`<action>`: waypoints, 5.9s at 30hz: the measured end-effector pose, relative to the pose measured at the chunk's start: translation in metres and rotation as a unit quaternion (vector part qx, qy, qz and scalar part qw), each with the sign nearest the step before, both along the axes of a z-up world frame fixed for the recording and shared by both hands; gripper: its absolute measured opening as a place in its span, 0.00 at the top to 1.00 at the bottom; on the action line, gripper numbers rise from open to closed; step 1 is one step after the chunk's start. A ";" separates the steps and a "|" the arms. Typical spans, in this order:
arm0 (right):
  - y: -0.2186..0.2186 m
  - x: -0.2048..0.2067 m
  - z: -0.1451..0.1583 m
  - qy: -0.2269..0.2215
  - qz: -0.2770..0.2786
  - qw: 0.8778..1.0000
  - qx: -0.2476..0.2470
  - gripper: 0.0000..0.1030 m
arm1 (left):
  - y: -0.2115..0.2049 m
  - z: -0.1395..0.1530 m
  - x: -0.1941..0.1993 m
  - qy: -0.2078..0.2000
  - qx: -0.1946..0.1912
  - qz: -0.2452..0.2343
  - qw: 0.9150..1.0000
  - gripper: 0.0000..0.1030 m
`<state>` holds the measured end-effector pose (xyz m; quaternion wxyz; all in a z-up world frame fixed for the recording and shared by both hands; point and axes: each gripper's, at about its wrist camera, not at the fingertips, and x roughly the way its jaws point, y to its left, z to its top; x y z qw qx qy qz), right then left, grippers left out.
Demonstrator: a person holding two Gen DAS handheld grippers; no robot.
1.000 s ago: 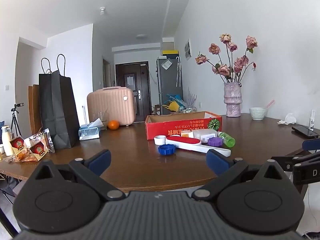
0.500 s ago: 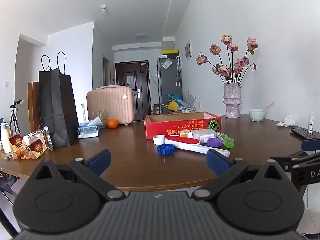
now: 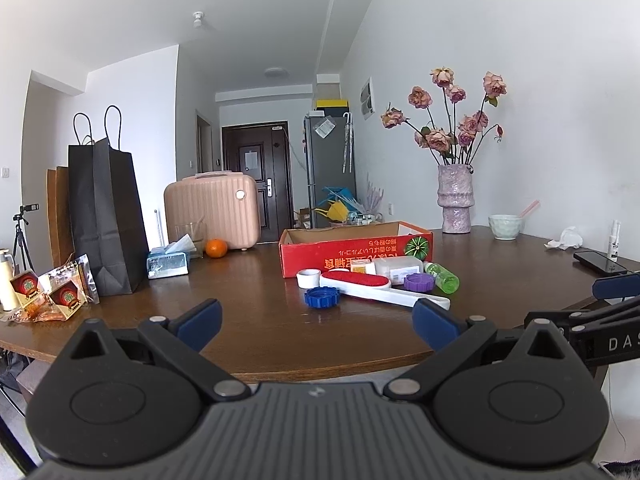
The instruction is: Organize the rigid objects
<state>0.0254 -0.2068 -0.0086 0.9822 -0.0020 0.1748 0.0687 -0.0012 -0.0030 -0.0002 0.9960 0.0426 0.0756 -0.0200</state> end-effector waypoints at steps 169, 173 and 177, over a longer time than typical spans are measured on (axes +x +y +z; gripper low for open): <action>-0.092 0.260 -0.042 0.145 0.013 0.984 0.104 0.85 | 0.001 -0.040 0.278 0.254 -0.226 -0.027 0.940 0.38; -0.102 0.257 -0.044 0.160 0.001 0.976 0.151 0.83 | 0.002 -0.041 0.278 0.255 -0.228 -0.031 0.939 0.37; -0.103 0.253 -0.047 0.163 0.001 0.973 0.166 0.83 | 0.002 -0.043 0.275 0.248 -0.235 -0.024 0.940 0.36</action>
